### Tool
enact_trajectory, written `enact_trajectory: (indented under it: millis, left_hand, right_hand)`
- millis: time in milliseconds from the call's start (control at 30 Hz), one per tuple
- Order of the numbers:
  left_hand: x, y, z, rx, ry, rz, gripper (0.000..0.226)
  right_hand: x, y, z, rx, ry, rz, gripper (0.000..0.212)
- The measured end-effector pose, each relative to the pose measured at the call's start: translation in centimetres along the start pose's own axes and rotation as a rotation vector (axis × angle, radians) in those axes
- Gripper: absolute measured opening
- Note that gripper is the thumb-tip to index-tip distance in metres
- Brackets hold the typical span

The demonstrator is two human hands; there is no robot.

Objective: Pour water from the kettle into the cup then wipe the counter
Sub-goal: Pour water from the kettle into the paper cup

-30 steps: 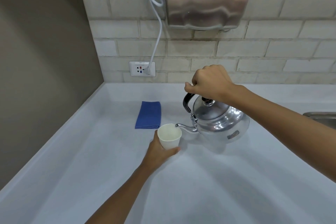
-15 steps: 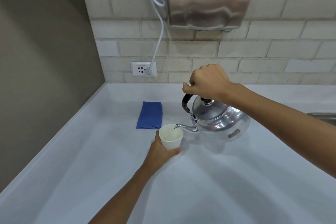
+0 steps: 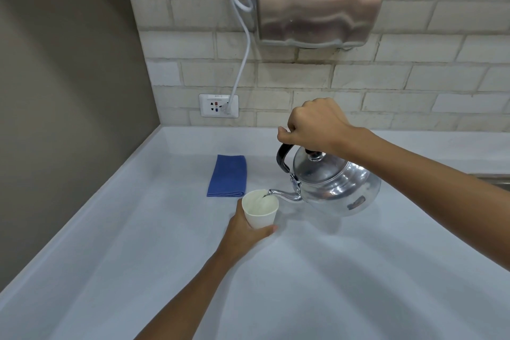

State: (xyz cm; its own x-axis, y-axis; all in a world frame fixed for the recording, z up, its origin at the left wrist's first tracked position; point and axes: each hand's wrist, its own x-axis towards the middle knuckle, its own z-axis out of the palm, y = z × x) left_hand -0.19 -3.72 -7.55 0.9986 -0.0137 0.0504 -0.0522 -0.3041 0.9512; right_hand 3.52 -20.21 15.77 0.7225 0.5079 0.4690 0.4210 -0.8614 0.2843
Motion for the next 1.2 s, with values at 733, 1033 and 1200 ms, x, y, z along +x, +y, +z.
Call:
enact_trajectory:
  millis: [733, 1033, 1200]
  left_hand:
    - [-0.28, 0.59, 0.03, -0.002, 0.010, 0.019, 0.086]
    - [-0.20, 0.43, 0.04, -0.022, 0.007, 0.021, 0.085]
    - [-0.08, 0.25, 0.07, -0.017, 0.010, 0.029, 0.085]
  right_hand:
    - [-0.36, 0.45, -0.32, -0.020, -0.012, -0.003, 0.056]
    - [-0.41, 0.75, -0.36, -0.025, -0.017, 0.006, 0.055]
    - [-0.39, 0.74, -0.43, -0.020, -0.023, 0.006, 0.055]
